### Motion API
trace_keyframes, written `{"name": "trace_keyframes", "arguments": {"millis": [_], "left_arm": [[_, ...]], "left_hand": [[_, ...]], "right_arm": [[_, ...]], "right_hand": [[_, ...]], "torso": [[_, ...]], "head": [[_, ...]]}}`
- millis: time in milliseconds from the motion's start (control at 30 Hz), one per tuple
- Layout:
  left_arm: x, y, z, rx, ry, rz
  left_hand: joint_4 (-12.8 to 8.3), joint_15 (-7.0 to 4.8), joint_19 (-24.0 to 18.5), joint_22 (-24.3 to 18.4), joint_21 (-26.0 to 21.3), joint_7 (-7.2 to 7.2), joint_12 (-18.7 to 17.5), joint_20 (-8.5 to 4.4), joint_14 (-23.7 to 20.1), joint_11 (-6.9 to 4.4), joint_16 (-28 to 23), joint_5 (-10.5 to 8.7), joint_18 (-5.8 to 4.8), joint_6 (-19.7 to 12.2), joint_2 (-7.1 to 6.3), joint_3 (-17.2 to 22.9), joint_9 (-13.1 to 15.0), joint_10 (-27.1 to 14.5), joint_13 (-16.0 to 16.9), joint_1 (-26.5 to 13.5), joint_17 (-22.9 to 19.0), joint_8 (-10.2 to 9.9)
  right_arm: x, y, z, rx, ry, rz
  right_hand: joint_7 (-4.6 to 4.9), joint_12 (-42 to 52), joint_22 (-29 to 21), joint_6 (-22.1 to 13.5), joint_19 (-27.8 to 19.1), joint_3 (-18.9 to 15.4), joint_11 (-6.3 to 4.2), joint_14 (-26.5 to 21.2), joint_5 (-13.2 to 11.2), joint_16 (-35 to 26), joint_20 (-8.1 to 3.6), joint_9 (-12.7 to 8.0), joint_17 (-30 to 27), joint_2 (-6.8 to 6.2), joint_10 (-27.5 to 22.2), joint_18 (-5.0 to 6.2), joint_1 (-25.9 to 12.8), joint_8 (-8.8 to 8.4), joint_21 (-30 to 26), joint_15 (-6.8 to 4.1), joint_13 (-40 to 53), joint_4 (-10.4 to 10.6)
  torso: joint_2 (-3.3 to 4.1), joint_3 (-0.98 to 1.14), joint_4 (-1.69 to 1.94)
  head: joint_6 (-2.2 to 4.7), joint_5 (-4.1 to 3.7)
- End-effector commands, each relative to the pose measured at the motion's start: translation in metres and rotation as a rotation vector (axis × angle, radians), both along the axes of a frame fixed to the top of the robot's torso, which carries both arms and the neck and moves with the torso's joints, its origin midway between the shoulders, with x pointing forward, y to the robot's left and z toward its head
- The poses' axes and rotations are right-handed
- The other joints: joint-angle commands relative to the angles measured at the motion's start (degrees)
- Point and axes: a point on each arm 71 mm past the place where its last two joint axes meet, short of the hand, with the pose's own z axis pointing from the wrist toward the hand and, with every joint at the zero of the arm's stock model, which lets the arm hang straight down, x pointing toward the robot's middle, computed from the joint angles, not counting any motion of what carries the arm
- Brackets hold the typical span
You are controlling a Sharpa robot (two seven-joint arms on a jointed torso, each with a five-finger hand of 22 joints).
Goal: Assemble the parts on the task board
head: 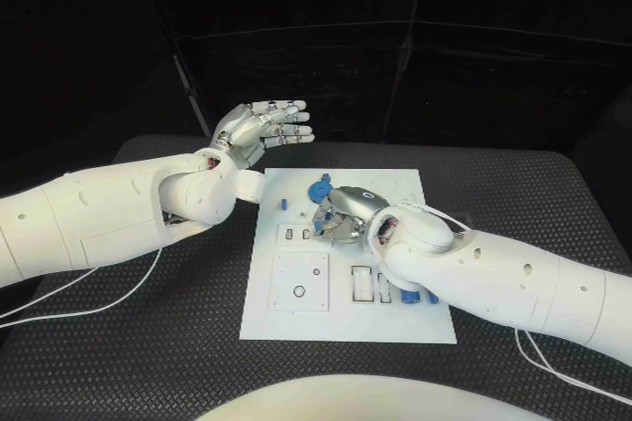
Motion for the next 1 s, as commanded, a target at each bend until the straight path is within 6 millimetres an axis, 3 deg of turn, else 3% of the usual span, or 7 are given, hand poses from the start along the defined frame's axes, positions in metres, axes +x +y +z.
{"name": "trace_keyframes", "arguments": {"millis": [33,567,867,1000], "left_arm": [[0.000,-0.001,0.002,-0.004,-0.009,-0.015],[0.000,0.000,0.002,-0.003,-0.008,-0.013],[0.000,0.000,0.002,-0.003,-0.007,-0.014],[0.000,0.000,0.002,-0.003,-0.007,-0.014]], "left_hand": [[0.1,0.10,-0.1,-0.1,-0.4,1.98,-0.2,0.18,0.3,0.18,-0.4,-0.33,0.64,0.5,0.15,0.2,0.0,0.4,-0.1,-0.4,-0.1,-0.2],[0.1,0.10,-0.1,-0.1,-0.4,1.98,-0.2,0.18,0.3,0.18,-0.4,-0.33,0.64,0.5,0.15,0.2,0.0,0.4,-0.1,-0.4,-0.1,-0.2],[0.1,0.10,-0.1,-0.1,-0.4,1.98,-0.2,0.18,0.3,0.18,-0.4,-0.33,0.64,0.5,0.15,0.2,0.0,0.4,-0.1,-0.4,-0.1,-0.2],[0.1,0.10,-0.2,-0.2,-0.5,2.00,-0.2,0.20,0.4,0.19,-0.4,-0.34,0.65,0.5,0.13,0.2,0.0,0.4,-0.1,-0.5,0.0,-0.2]], "right_arm": [[-0.001,0.002,-0.001,-0.020,-0.002,0.011],[-0.007,0.008,-0.008,-0.018,0.017,0.031],[-0.005,0.006,-0.010,-0.047,0.018,0.020],[-0.004,0.004,-0.011,-0.065,0.017,0.012]], "right_hand": [[-1.25,-0.2,-0.1,1.8,0.0,0.3,-0.52,5.8,0.3,0.0,-0.38,0.2,14.4,-0.11,2.2,-1.09,-1.0,0.21,-0.1,-0.26,9.0,0.2],[-1.28,-0.3,-0.1,1.8,0.0,0.2,-0.54,5.8,-0.3,0.0,-0.42,0.1,14.4,-0.39,2.3,-1.09,-1.5,0.11,-0.1,-0.29,9.0,0.3],[-1.19,-0.4,-0.4,1.6,-0.1,0.2,-0.50,5.7,-0.7,0.0,-0.43,0.0,14.2,-0.62,2.1,-1.05,-1.9,-0.13,-0.3,-0.28,8.8,0.4],[-1.13,-0.6,-0.5,1.4,-0.1,0.2,-0.45,5.7,-0.7,-0.1,-0.43,-0.1,14.1,-0.75,2.0,-1.04,-2.0,-0.27,-0.3,-0.25,8.7,0.4]], "torso": [[-0.01,-0.06,0.01],[0.01,-0.02,0.01],[-0.03,-0.10,-0.03],[-0.06,-0.04,-0.01]], "head": [[-0.03,0.00],[-0.37,0.22],[-0.44,0.03],[-0.45,-0.06]]}}
